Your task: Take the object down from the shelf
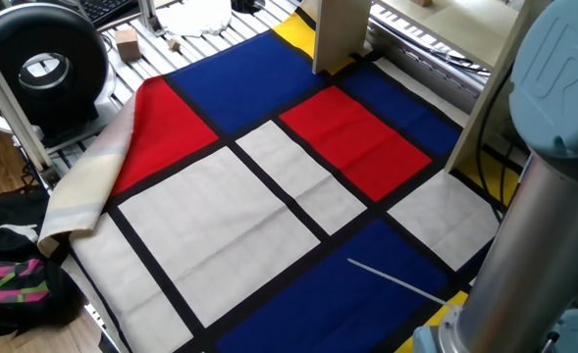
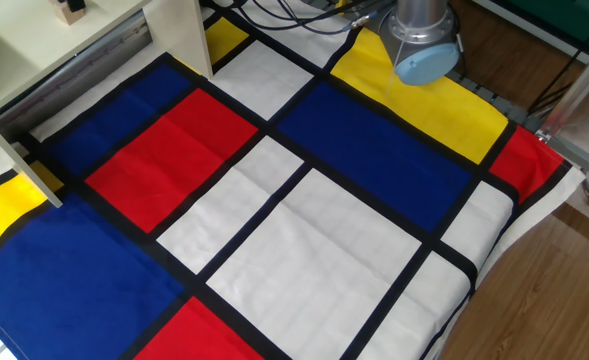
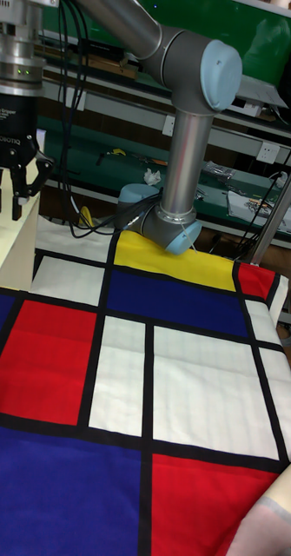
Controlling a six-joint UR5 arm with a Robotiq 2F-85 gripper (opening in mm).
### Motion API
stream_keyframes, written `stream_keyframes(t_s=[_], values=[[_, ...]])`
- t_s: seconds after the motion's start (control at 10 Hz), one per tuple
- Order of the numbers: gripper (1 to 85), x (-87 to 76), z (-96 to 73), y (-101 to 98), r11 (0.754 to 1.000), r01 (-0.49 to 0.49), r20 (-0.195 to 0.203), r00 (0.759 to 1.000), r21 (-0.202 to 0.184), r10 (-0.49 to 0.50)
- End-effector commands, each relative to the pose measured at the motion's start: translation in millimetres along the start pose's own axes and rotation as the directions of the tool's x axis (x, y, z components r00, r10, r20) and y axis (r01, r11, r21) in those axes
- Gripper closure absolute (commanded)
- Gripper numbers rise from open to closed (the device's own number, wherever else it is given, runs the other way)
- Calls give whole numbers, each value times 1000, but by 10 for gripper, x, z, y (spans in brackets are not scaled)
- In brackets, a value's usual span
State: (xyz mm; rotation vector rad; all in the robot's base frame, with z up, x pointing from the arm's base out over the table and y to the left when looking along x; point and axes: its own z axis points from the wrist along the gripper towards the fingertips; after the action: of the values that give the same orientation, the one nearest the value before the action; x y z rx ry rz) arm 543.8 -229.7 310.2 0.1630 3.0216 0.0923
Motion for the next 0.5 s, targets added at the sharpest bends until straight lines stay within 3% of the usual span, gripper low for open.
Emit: stream_keyframes(t_s=[0.0,0.1,0.4], values=[[540,81,-15,-58,999,-33,-29,999,23,33],[540,90,-16,-91,998,-42,-32,999,36,43],[507,89,-15,-62,999,-23,-32,999,24,24]])
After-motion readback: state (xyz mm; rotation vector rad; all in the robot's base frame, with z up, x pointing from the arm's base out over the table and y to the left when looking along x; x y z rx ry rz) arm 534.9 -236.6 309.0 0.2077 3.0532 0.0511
